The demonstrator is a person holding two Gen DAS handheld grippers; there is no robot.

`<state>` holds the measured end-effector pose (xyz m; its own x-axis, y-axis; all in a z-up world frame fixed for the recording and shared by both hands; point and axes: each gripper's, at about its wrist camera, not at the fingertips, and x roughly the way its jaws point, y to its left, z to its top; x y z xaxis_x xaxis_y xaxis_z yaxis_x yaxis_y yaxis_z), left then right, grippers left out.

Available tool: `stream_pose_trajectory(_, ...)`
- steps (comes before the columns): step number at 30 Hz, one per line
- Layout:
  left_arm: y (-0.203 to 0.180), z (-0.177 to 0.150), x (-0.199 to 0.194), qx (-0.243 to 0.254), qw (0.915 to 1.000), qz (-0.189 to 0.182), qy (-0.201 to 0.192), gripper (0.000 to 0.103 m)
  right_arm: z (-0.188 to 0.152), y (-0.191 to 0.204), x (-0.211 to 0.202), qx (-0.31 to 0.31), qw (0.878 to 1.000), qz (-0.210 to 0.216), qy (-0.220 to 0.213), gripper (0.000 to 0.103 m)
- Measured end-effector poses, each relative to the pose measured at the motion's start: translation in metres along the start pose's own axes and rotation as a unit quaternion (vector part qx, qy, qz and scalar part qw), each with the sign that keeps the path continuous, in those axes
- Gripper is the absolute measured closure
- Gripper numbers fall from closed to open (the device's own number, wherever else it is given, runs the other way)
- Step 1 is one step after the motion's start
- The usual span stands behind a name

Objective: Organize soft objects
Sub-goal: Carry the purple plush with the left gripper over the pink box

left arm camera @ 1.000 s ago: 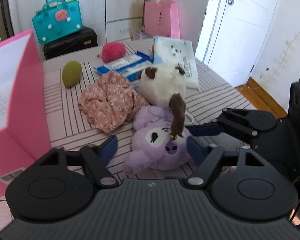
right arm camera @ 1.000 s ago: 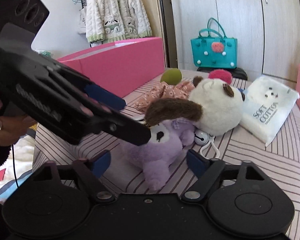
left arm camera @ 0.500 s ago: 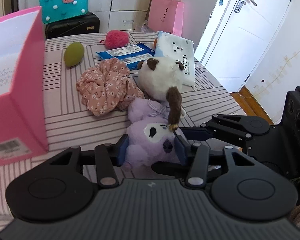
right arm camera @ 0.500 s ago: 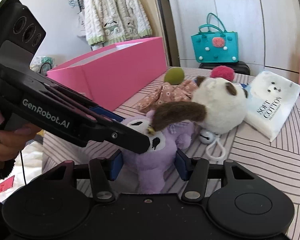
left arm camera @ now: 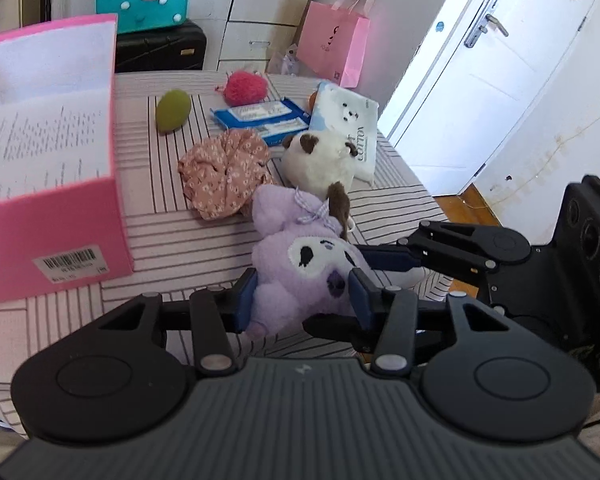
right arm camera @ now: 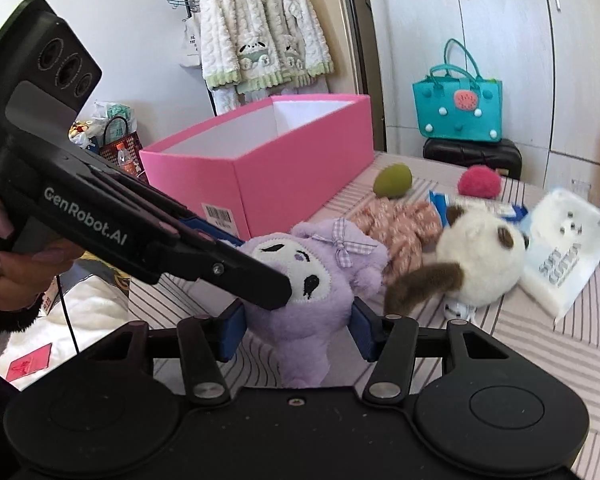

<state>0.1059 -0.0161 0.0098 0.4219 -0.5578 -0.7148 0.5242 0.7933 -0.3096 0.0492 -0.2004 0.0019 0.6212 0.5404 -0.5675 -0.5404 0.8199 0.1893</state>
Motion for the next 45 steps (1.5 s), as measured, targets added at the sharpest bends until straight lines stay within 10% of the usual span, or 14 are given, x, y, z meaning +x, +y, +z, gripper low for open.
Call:
stream_pose_trajectory(20,0.059,0.051,-0.086,-0.002,0.9946,0.051,-0.09,0.056,0.108,0.051,0.036,-0.141,0.988,0.014,-0.052,0.044)
stream_pose_trajectory(32,0.161,0.11,-0.081,-0.083,0.9831,0.133,-0.094,0.056,0.203,0.054,0.146,-0.142,0.987,0.077,0.004,0.044)
stream_pose_trajectory(45,0.248,0.156,-0.009,-0.118,0.9815,0.15,0.018,0.059,0.235,0.03,0.267,-0.157,0.978,0.084,0.112,0.045)
